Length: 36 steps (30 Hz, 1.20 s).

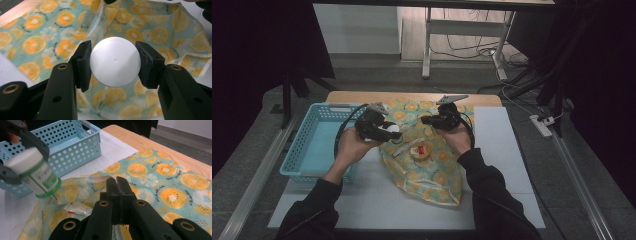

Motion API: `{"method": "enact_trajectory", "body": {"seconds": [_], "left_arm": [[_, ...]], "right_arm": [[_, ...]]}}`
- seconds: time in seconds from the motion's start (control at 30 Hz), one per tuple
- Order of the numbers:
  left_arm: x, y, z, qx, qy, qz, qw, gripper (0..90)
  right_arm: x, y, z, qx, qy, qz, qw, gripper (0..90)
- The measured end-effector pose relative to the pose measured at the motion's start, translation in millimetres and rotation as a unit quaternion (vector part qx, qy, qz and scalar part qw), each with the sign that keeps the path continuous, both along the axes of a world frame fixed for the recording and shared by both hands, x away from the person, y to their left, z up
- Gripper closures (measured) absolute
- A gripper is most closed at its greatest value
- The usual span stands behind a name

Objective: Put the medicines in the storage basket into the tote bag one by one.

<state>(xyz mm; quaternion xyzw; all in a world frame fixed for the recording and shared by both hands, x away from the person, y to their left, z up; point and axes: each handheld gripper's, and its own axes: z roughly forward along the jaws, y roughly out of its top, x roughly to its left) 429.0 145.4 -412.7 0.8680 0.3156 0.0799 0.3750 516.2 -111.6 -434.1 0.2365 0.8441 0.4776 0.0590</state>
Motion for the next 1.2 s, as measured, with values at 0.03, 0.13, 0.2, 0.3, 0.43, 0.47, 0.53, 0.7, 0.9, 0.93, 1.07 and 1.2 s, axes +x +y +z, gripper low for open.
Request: {"method": "enact_trajectory", "body": {"seconds": [0.03, 0.13, 0.2, 0.3, 0.43, 0.47, 0.53, 0.7, 0.9, 0.93, 1.07, 1.2], "left_arm": [[0.9, -3.4, -0.8, 0.0, 0.0, -0.003, 1.0, 50.4], [3.9, -13.8, -4.3, 0.0, 0.002, -0.01, 0.9999, 50.4], [5.7, -21.3, -7.0, 0.003, 0.002, -0.017, 0.9998, 50.4], [8.6, -31.5, -11.0, 0.007, 0.003, -0.027, 0.9996, 50.4], [12.1, -44.8, -15.9, 0.015, 0.005, -0.035, 0.9993, 50.4], [12.6, -48.0, -17.2, 0.017, 0.004, -0.036, 0.9992, 50.4], [14.0, -53.8, -20.0, 0.02, 0.003, -0.039, 0.999, 50.4], [18.0, -66.3, -28.7, 0.036, 0.003, -0.042, 0.9984, 50.4], [23.9, -75.1, -39.2, 0.05, 0.004, -0.036, 0.9981, 50.4], [25.0, -76.1, -40.9, 0.05, 0.005, -0.035, 0.9981, 50.4], [27.9, -81.0, -47.2, 0.06, 0.006, -0.028, 0.9978, 50.3], [30.4, -84.0, -51.8, 0.071, 0.004, -0.023, 0.9972, 50.3]], "right_arm": [[0.1, -0.1, 0.2, 0.0, 0.0, 0.0, 1.0, 90.0], [0.5, -0.3, 0.5, 0.001, -0.001, -0.001, 1.0, 90.0], [0.4, 0.0, 0.3, 0.001, 0.0, -0.001, 1.0, 90.0], [0.2, 0.6, 0.0, 0.001, -0.002, -0.001, 1.0, 90.0], [0.1, 0.5, 0.2, 0.001, -0.002, -0.002, 1.0, 90.0], [0.1, 0.4, 0.3, 0.001, -0.002, -0.003, 1.0, 90.0], [0.2, 0.0, 0.2, 0.003, -0.002, -0.003, 1.0, 90.0], [0.1, -0.9, -0.3, 0.003, -0.003, -0.004, 1.0, 90.0], [-0.1, -0.6, -0.4, 0.004, -0.003, -0.005, 1.0, 90.0], [-0.2, -0.4, -0.4, 0.004, -0.003, -0.005, 1.0, 90.0], [-0.6, 0.5, -0.9, 0.004, -0.005, -0.005, 1.0, 90.0], [-0.6, 0.6, -1.7, 0.004, -0.003, -0.006, 1.0, 90.0]]}}
